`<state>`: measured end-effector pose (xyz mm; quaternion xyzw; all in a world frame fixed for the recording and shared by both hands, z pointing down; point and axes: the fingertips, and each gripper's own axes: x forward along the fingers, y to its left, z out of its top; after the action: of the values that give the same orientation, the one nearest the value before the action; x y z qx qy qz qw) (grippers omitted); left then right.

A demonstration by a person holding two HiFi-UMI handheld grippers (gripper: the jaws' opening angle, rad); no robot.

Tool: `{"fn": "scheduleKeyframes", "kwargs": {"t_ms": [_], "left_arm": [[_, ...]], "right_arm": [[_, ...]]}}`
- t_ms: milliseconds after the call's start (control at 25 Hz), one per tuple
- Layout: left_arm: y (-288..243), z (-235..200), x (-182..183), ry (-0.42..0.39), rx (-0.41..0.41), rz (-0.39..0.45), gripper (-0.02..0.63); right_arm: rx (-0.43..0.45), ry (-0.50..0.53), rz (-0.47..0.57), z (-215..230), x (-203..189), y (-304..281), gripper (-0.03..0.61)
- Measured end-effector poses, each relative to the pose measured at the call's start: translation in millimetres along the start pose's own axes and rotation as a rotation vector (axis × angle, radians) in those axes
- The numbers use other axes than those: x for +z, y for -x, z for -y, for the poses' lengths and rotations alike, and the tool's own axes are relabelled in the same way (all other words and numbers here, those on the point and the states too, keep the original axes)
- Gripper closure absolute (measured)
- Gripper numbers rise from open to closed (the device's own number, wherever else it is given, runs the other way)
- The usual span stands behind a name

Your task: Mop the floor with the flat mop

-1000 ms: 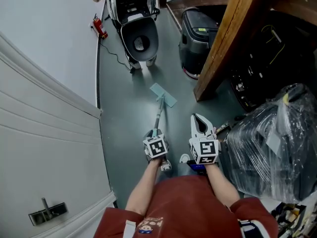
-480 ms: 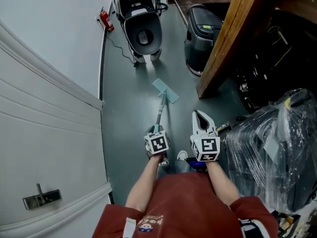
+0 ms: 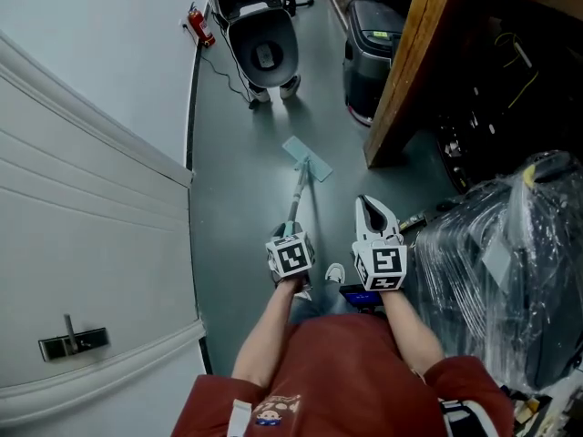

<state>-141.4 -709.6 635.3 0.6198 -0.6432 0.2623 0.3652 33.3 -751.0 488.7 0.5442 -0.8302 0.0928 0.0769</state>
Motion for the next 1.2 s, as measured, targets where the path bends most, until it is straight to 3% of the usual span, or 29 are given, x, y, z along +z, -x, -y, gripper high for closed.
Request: {"fn": "scheduleKeyframes", "kwargs": {"t_ms": [600, 920, 1200], "left_arm": [[80.1, -34.8, -119.4, 0.013, -0.019, 0.042, 0.494], [130.3, -45.9, -184.3, 0.037, -0.029, 0.019, 0.494], [165.4, -50.3, -227.8, 0.034, -0.026, 0.015, 0.493]], "right_arm": [[0.008, 0.067, 0.005, -88.7, -32.7, 126.4, 0.560], [0.005, 0.105, 0.026, -128.9, -37.2, 196.5, 0.560], [-0.032, 0.097, 0.026, -139.3, -45.1, 255.3, 0.560]]}}
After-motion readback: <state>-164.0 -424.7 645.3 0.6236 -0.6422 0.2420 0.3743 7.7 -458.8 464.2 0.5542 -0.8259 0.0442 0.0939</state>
